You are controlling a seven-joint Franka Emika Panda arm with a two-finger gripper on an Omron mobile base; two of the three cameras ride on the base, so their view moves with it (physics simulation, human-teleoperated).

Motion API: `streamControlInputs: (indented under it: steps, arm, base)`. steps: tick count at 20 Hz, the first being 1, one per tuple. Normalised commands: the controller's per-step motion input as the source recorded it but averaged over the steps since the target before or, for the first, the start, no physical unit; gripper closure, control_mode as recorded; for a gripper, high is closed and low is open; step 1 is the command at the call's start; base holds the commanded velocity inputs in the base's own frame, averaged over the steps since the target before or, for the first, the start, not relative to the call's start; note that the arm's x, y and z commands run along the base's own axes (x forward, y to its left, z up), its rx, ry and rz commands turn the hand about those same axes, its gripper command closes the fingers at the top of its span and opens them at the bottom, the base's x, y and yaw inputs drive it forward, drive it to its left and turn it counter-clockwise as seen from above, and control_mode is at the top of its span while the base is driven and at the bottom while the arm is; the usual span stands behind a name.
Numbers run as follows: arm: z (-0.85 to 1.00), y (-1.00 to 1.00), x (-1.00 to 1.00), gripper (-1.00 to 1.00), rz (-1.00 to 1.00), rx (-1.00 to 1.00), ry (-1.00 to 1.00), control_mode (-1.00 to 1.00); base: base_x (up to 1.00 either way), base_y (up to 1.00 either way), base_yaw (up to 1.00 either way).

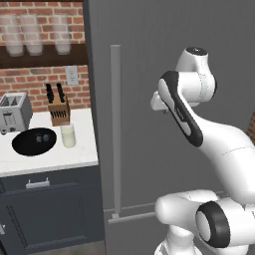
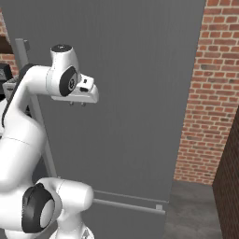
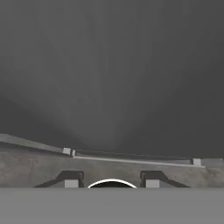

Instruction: Grab a lemon wedge from the fridge and one ice cube from the ice bowl, and put them in the glass of lemonade.

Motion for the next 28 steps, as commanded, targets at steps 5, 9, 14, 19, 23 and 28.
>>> streamControlInputs:
  steps: [5,9,14,19,23,28]
  arm:
    - [-0.08,-0.06,-0.21,-1.00,0.00,0.01,0.01,-1.00]
    - [-0.09,0.00,-0.24,-1.00,0.00,0.00,-0.01,-1.00]
    - [-0.05,0.76,-0.26,-1.00,0.10,-0.08,-0.03,-1.00]
    - [0.00,1.00,-0.06,-1.00,0.03,-0.12,-0.11,-1.00]
    - [0.00,1.00,0.00,-1.00,0.00,-0.08,-0.12,-1.00]
    - [-0.03,-0.01,-0.14,-1.00,0.01,0.00,-0.05,-1.00]
  base:
    - [0.00,0.00,0.00]
    - [0.00,0.00,0.00]
    - [0.00,0.00,0.00]
    - [0.00,0.00,0.00]
    - [0.00,0.00,0.00]
    - [0.00,0.00,0.00]
